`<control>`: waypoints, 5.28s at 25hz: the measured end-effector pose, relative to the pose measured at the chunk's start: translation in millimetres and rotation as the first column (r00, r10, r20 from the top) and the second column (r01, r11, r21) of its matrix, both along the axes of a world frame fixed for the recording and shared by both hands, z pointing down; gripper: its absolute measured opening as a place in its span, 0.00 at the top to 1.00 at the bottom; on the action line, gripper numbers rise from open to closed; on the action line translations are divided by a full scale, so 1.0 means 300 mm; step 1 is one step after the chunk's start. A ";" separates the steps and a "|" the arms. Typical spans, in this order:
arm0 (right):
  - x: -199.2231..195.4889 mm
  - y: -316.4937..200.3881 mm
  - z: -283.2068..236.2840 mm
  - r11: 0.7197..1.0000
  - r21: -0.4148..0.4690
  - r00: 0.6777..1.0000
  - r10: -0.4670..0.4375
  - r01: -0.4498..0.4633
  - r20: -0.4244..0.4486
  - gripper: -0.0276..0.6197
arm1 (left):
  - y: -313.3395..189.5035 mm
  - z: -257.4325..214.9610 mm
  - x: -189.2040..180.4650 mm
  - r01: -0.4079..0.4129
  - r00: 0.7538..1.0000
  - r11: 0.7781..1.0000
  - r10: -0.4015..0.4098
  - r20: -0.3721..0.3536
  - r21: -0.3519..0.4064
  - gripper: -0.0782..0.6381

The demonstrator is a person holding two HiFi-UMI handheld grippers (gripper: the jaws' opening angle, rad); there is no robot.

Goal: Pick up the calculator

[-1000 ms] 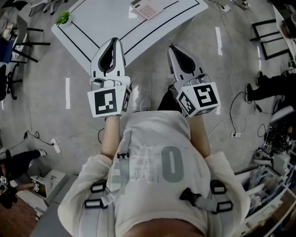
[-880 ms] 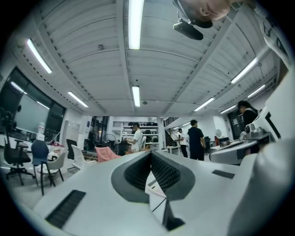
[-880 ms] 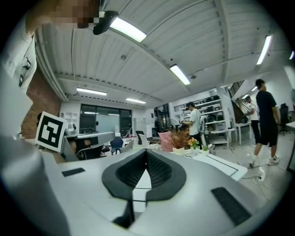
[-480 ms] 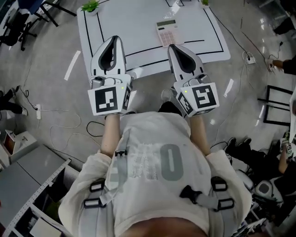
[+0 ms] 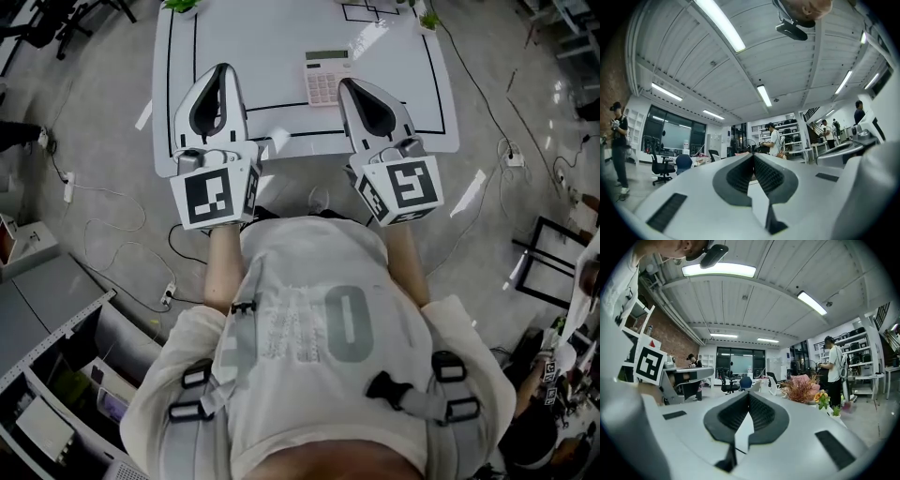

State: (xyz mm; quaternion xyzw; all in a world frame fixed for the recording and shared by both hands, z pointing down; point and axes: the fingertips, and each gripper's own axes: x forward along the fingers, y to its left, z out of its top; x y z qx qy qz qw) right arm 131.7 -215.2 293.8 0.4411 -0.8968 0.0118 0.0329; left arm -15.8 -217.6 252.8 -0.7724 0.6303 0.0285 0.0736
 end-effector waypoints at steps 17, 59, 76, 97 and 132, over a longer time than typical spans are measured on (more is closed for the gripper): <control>0.143 -0.022 0.011 0.998 0.021 0.997 -0.053 0.052 0.052 0.95 | 0.015 0.044 0.144 0.067 0.998 0.997 -0.067 0.011 -0.025 0.86; 0.178 -0.174 0.002 0.991 -0.014 0.979 -0.130 0.134 0.159 0.26 | -0.165 0.005 0.255 -0.010 0.999 1.000 0.010 0.042 -0.004 0.86; 0.102 -0.445 0.233 0.836 -0.326 0.897 -0.422 0.442 0.133 0.31 | -0.312 0.092 0.165 0.037 0.999 0.997 -0.035 0.026 -0.067 0.86; 0.039 -0.659 0.722 0.309 -0.757 0.760 -0.542 0.576 0.358 0.48 | -0.603 0.368 -0.012 0.129 0.988 0.962 -0.145 -0.048 -0.239 0.86; 0.006 -0.571 0.789 0.118 -0.848 0.753 -0.534 0.517 0.384 0.84 | -0.655 0.459 0.023 0.163 0.979 0.936 -0.194 -0.071 -0.313 0.86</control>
